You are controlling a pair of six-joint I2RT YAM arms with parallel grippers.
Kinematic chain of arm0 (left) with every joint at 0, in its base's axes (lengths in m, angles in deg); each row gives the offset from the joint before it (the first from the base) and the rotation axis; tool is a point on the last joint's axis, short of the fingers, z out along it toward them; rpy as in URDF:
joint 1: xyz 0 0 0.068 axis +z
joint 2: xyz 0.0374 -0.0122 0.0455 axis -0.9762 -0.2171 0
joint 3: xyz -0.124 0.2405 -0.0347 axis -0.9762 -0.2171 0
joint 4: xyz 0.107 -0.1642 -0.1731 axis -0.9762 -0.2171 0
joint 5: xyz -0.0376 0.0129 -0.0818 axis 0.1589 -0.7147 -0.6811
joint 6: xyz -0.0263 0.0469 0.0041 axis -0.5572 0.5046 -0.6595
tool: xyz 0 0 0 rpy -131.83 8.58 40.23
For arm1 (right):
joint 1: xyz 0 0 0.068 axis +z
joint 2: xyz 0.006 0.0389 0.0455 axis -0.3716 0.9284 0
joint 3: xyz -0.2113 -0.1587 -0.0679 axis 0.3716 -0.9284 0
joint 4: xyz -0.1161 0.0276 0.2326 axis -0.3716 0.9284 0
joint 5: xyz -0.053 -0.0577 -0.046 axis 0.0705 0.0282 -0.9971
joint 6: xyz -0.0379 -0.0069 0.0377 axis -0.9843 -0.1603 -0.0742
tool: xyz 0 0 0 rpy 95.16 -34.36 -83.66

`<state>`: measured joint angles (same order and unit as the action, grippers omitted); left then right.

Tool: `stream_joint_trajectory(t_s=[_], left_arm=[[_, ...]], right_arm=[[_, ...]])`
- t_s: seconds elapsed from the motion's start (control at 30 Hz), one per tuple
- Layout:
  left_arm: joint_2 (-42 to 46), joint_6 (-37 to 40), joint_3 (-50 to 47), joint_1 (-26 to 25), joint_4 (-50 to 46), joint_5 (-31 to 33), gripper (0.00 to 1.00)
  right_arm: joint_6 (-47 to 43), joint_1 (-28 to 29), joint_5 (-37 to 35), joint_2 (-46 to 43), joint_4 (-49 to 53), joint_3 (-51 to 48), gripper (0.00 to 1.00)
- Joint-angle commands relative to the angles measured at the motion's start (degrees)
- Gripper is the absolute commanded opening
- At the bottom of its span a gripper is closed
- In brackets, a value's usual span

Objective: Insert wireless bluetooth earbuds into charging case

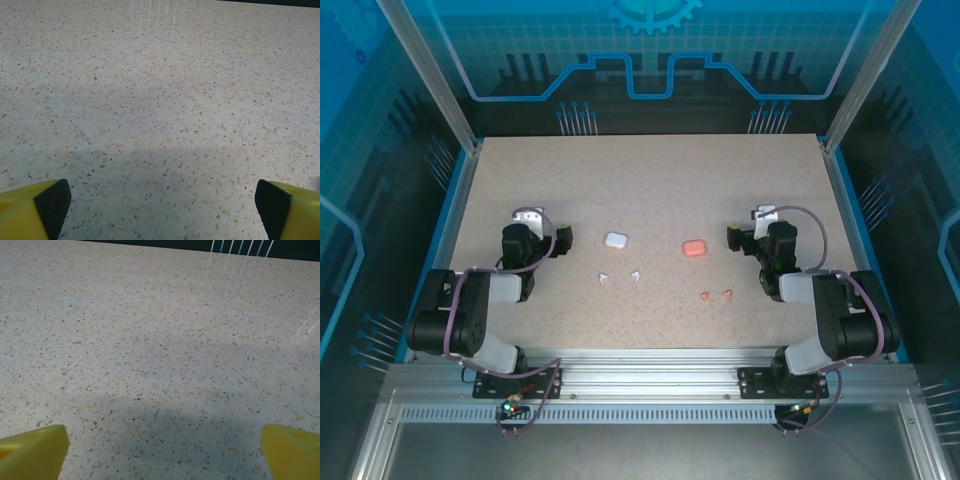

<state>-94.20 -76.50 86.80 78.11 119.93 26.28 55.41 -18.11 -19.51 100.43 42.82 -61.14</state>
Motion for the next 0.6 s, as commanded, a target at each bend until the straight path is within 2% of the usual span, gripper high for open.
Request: stream_joint_trajectory(t_s=[0.0,0.57], left_arm=[[-0.55,-0.23,1.44,0.37,1.85,-1.27,0.99],[-0.48,-0.14,1.34,0.34,1.96,-1.28,0.99]], right_arm=[[0.01,-0.31,0.60,0.73,-1.31,1.39,1.00],[-0.06,-0.16,0.45,0.60,-1.66,1.21,1.00]])
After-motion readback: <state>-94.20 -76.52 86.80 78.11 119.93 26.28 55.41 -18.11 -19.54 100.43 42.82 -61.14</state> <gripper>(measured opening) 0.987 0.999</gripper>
